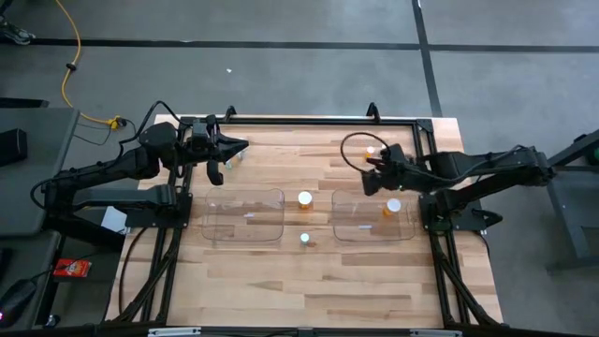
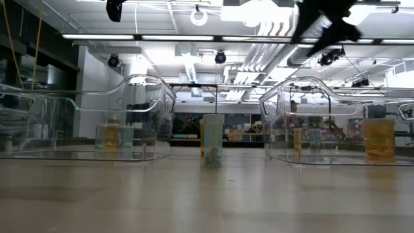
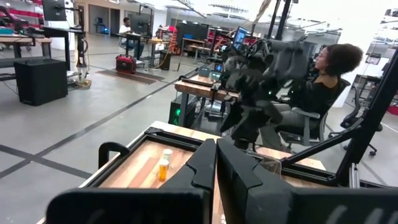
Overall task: Pick and place medicine bottles into bin by pill shape (circle, oval)
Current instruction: Put the middle blue tablet bottle into the left transparent bin
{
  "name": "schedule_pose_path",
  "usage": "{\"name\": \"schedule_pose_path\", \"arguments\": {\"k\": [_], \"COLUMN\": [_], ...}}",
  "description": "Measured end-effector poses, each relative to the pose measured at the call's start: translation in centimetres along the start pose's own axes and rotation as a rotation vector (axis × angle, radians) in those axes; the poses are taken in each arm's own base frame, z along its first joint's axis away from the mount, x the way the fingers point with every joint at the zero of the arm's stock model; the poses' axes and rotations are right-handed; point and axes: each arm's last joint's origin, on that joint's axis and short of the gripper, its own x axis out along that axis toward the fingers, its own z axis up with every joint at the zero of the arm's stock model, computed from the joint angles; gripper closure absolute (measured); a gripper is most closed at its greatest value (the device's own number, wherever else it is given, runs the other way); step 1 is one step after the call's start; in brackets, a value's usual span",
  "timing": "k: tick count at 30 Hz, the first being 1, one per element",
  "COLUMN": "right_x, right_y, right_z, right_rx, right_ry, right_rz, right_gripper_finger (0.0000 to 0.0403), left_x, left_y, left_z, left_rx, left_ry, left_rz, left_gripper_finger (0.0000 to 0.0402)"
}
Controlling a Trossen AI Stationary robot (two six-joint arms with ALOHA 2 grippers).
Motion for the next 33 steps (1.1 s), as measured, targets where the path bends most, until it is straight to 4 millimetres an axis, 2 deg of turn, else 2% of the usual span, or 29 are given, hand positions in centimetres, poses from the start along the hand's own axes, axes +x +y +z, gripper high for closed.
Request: {"name": "schedule_pose_path", "arguments": {"k": [4, 9, 13, 17, 21, 25, 31, 33], "right_x": [1.2, 2.1, 2.1, 1.9, 1.7, 2.1, 2.5, 2.5], "right_y": [1.4, 2.3, 2.4, 2.1, 1.9, 1.8, 1.6, 1.6], "right_z": [1.0, 3.1, 5.0, 6.6, 7.3, 6.8, 6.2, 6.1], "right_rx": [-0.078, -0.179, -0.257, -0.304, -0.319, -0.356, -0.396, -0.409], "right_ry": [-0.131, -0.279, -0.406, -0.504, -0.530, -0.458, -0.374, -0.364], "right_rz": [0.162, 0.395, 0.566, 0.654, 0.728, 0.741, 0.747, 0.756], "right_gripper_finger": [0.0139, 0.0139, 0.0139, 0.0139, 0.0151, 0.0214, 0.0371, 0.0392], "left_x": [0.0, 0.0, 0.0, 0.0, 0.0, 0.0, 0.0, 0.0], "left_y": [0.0, 0.0, 0.0, 0.0, 0.0, 0.0, 0.0, 0.0], "left_z": [0.0, 0.0, 0.0, 0.0, 0.0, 0.0, 0.0, 0.0], "left_rx": [0.000, -0.001, -0.003, -0.024, -0.027, -0.023, 0.022, 0.033], "left_ry": [-0.002, -0.002, 0.000, 0.000, 0.000, 0.000, 0.001, 0.001], "left_rz": [0.009, 0.010, -0.001, -0.004, -0.004, -0.004, -0.004, -0.004], "left_gripper_finger": [0.0398, 0.0398, 0.0398, 0.0398, 0.0398, 0.0398, 0.0398, 0.0398]}}
